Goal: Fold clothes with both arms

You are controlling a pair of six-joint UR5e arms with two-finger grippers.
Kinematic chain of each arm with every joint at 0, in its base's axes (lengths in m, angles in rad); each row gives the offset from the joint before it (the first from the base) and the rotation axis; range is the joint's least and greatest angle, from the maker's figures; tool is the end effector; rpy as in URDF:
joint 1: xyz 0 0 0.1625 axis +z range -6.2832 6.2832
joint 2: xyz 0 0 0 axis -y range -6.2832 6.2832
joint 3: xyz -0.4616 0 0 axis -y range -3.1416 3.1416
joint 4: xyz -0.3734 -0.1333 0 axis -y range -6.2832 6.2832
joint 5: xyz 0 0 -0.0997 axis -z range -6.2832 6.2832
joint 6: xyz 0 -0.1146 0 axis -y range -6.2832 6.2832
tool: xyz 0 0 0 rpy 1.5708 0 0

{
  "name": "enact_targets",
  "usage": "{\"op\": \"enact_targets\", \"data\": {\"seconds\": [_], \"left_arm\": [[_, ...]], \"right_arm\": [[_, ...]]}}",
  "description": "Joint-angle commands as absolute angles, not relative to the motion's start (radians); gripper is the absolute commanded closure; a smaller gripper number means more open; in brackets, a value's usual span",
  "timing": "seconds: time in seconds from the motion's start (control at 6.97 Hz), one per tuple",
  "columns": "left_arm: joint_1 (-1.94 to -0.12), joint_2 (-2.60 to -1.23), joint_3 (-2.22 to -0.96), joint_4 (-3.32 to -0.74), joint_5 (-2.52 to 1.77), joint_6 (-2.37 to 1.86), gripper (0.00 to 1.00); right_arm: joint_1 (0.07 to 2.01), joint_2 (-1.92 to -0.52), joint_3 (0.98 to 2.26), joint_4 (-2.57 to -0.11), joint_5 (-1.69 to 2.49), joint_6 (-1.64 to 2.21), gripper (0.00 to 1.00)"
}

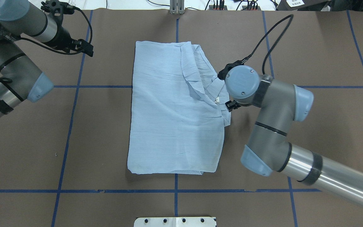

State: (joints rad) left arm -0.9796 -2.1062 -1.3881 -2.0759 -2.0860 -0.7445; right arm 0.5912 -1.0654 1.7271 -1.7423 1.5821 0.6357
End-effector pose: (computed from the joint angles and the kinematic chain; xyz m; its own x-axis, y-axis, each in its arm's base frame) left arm 0.3412 -0.6461 0.4203 0.6256 0.2163 -0.7496 0.0807 0.9377 0.3379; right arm -0.4744 -0.4774 0.3911 0.8798 -0.3785 0.2876 0.2611 0.8904 0.3729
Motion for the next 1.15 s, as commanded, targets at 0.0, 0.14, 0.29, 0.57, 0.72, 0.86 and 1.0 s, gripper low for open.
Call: {"op": "enact_targets", "data": {"seconds": [0.0, 0.14, 0.29, 0.57, 0.72, 0.86, 1.0], "left_arm": [[-0.979, -2.105, -1.391, -2.075, -2.089, -0.746, 0.0], [-0.979, -2.105, -1.391, -2.075, -2.094, -0.746, 0.0], [-0.977, -2.105, -1.391, -2.075, -2.094, -0.746, 0.0], [-0.977, -2.105, -1.39, -2.074, -2.094, -0.746, 0.0], [-0.977, -2.105, -1.388, -2.074, -2.095, -0.746, 0.0], [-0.977, -2.105, -1.387, -2.074, -2.095, -0.744, 0.0], [-0.976, -2.103, -1.385, -2.074, -2.095, -0.745, 0.0]], "right_arm": [[0.618, -1.134, 1.835, -1.74, 1.597, 0.618, 0.0], [0.615, -1.049, 1.797, -1.738, 1.615, 0.679, 0.0], [0.606, -0.925, 1.696, -1.736, 1.62, 0.755, 0.0], [0.574, -0.804, 1.568, -1.717, 1.615, 0.798, 0.0], [0.555, -0.761, 1.475, -1.636, 1.612, 0.801, 0.0], [0.546, -0.712, 1.395, -1.619, 1.606, 0.799, 0.0], [0.534, -0.704, 1.372, -1.62, 1.589, 0.796, 0.0]]}}
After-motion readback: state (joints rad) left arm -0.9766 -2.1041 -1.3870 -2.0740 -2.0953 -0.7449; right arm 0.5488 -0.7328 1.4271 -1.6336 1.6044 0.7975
